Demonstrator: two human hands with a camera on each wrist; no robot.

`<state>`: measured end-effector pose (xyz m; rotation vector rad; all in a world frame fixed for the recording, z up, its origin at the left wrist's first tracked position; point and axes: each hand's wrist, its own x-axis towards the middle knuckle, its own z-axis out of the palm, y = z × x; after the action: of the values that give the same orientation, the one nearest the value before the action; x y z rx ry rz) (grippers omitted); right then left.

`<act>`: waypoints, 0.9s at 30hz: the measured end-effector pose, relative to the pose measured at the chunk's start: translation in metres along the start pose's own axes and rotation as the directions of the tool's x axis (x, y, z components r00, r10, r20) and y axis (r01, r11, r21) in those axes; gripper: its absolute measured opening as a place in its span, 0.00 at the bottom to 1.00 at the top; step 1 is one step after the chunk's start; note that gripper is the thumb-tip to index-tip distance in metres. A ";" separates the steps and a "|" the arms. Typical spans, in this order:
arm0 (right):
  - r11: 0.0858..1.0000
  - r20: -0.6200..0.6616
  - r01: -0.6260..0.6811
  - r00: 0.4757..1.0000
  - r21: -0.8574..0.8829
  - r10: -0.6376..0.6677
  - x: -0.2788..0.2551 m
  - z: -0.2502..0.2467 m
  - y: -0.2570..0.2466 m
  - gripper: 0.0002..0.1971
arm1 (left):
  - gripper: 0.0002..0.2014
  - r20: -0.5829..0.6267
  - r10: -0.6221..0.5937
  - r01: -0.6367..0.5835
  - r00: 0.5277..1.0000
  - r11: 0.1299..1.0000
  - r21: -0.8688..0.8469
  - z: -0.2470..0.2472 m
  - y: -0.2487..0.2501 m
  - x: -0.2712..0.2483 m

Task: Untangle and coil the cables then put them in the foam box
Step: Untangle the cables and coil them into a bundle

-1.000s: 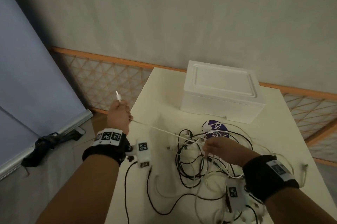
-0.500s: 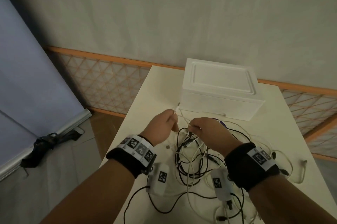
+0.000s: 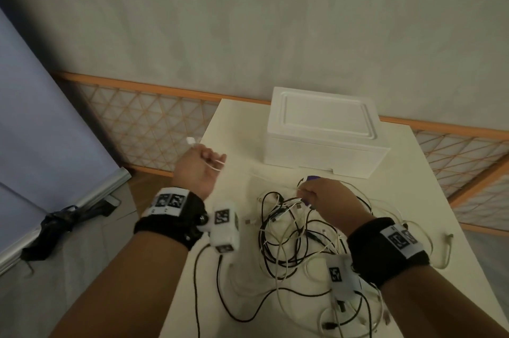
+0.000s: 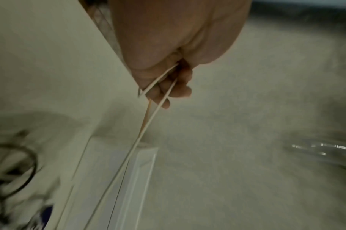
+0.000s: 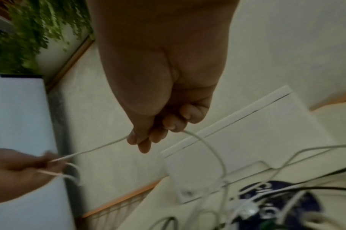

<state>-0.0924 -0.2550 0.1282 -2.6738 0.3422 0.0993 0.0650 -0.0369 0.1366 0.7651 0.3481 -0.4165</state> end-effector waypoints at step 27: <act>0.871 -0.175 -0.325 0.944 -0.368 0.279 -0.066 -0.043 0.070 0.25 | 0.07 0.193 -0.284 0.036 0.939 0.640 0.768 -0.033 -0.069 -0.040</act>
<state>-0.1733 -0.3198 0.1459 -3.0051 0.8647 0.1177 -0.0079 -0.0485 0.0912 1.4860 -0.0767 -0.8718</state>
